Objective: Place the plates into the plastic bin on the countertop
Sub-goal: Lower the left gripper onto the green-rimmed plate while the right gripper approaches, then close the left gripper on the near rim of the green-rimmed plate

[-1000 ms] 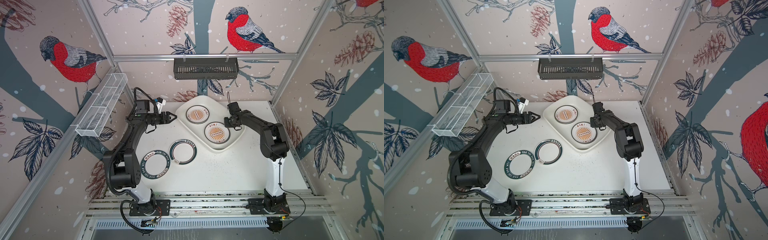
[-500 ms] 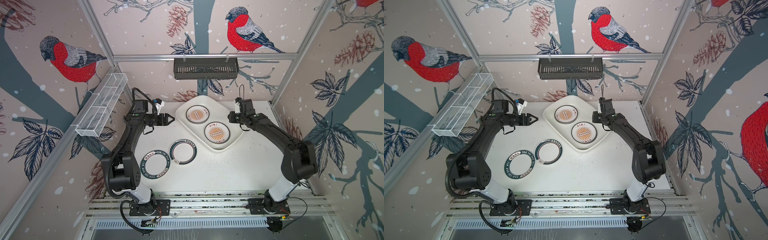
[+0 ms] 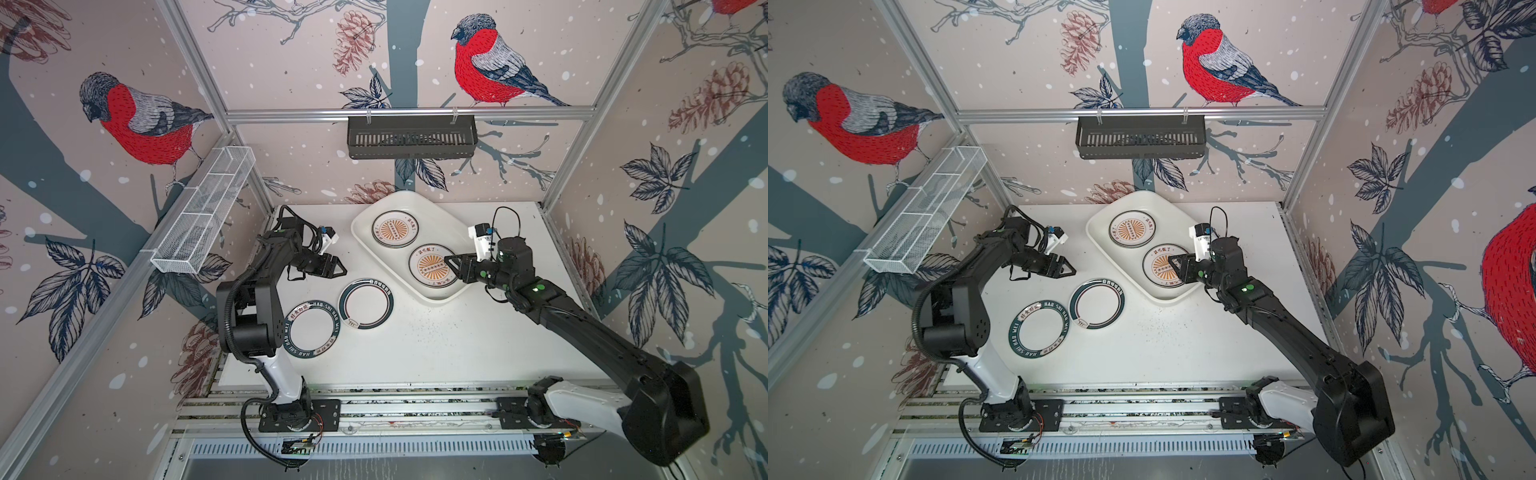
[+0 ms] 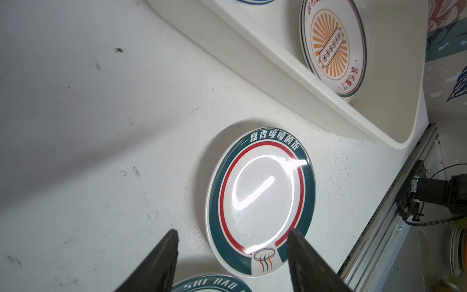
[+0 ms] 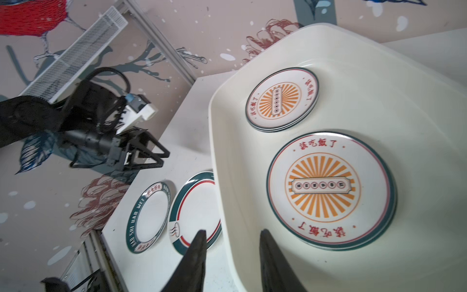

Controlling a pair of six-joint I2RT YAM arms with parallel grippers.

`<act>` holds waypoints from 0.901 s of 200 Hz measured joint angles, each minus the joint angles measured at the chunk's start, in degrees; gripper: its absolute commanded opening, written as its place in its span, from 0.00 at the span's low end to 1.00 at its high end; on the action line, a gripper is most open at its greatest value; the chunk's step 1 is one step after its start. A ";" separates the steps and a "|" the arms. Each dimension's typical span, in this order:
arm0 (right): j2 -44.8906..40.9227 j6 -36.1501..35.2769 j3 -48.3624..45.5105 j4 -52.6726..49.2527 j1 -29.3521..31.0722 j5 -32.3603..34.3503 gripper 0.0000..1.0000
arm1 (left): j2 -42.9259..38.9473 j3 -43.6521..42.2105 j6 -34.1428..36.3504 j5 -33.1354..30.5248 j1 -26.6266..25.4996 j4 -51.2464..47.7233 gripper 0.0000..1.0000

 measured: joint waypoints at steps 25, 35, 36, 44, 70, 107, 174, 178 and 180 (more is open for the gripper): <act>-3.58 2.05 -4.87 4.15 1.16 -3.21 0.39 | 1.97 -1.53 2.62 -0.68 0.26 -0.28 0.70; -4.68 2.97 -6.40 5.49 1.70 -4.50 0.39 | 3.02 -1.77 3.52 -1.03 0.31 -0.68 0.70; -4.79 3.02 -6.58 5.62 1.81 -4.66 0.39 | 3.17 -1.77 3.61 -1.05 0.33 -0.74 0.70; -5.38 3.69 -7.19 5.88 2.23 -5.44 0.39 | 4.13 -1.79 4.31 -1.09 0.35 -0.83 0.69; -6.84 4.50 -8.90 7.43 3.13 -6.27 0.39 | 6.95 -1.79 6.58 -1.40 0.35 -1.16 0.63; -7.37 4.72 -10.25 7.69 3.37 -5.38 0.38 | 9.64 -1.77 9.46 -1.51 0.17 -1.51 0.51; -5.92 5.55 -10.64 7.76 3.37 -3.48 0.37 | 12.55 -1.62 12.92 -1.84 -1.95 -2.78 0.41; -5.79 5.57 -10.67 7.76 3.37 -3.28 0.37 | 12.63 -1.62 12.92 -1.86 -1.99 -2.80 0.41; -5.73 5.57 -10.67 7.76 3.37 -3.21 0.37 | 12.68 -1.62 12.94 -1.86 -2.01 -2.80 0.41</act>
